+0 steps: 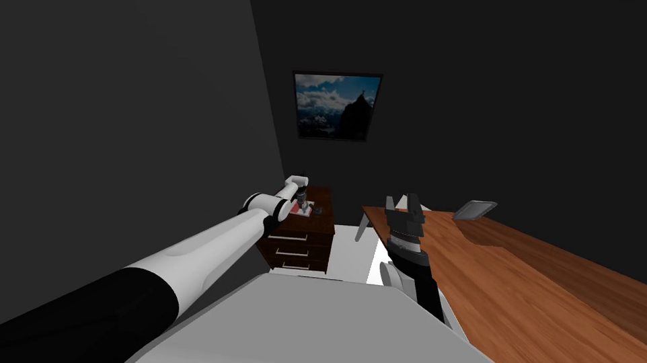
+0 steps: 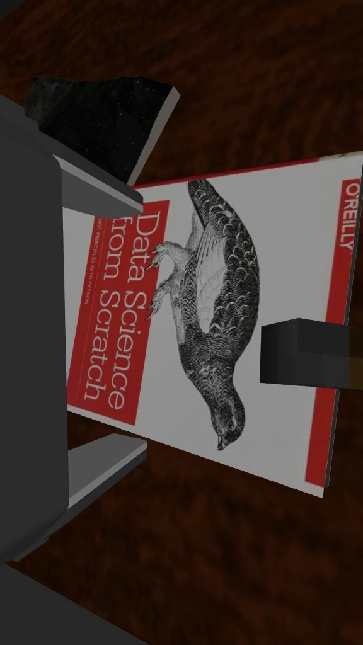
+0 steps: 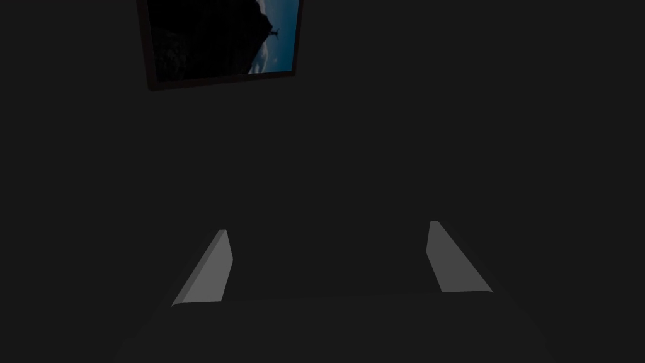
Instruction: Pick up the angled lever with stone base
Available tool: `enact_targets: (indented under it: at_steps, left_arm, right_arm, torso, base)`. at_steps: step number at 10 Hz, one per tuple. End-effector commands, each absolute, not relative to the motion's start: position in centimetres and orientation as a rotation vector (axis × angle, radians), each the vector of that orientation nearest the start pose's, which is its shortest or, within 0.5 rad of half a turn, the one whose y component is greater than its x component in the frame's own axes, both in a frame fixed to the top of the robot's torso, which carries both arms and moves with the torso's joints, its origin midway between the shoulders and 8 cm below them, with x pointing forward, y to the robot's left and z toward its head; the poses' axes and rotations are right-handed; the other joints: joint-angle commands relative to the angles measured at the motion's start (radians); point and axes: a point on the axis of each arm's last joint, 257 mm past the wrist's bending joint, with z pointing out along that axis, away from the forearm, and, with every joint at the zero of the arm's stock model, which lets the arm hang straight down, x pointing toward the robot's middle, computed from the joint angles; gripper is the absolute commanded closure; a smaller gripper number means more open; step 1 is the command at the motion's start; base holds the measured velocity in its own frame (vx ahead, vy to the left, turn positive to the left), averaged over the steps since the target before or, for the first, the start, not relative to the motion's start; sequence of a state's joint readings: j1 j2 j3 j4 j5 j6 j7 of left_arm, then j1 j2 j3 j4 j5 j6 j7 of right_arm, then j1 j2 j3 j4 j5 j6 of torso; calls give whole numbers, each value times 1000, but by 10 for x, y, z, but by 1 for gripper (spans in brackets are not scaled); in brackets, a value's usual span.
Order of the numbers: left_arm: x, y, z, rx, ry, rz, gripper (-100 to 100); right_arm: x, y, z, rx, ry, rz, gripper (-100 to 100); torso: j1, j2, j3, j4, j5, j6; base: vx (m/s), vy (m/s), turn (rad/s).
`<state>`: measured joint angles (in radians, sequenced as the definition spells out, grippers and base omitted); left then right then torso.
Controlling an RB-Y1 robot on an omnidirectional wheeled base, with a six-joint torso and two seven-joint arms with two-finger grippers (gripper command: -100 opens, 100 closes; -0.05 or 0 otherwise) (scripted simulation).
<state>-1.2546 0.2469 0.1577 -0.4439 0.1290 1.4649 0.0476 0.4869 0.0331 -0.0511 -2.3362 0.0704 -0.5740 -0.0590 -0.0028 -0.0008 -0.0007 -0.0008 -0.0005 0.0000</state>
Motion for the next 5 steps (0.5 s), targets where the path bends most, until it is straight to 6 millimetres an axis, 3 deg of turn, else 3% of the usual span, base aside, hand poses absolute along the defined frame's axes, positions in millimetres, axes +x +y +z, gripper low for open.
enact_targets:
  at_steps: [1,5]
  left_arm:
    - [570,210,-239,-2103,2149,-144,-100]
    - [559,205,-242,-2121,2179,-104,-100]
  right_arm:
    - [317,-282,66,534,518,1295,0]
    - [317,-282,66,534,518,1295,0]
  torso:
    - [0,0,0,0,0,0]
    - [-3,0,0,0,-1,0]
  base:
    - [26,-50,-29]
    - [30,-73,-21]
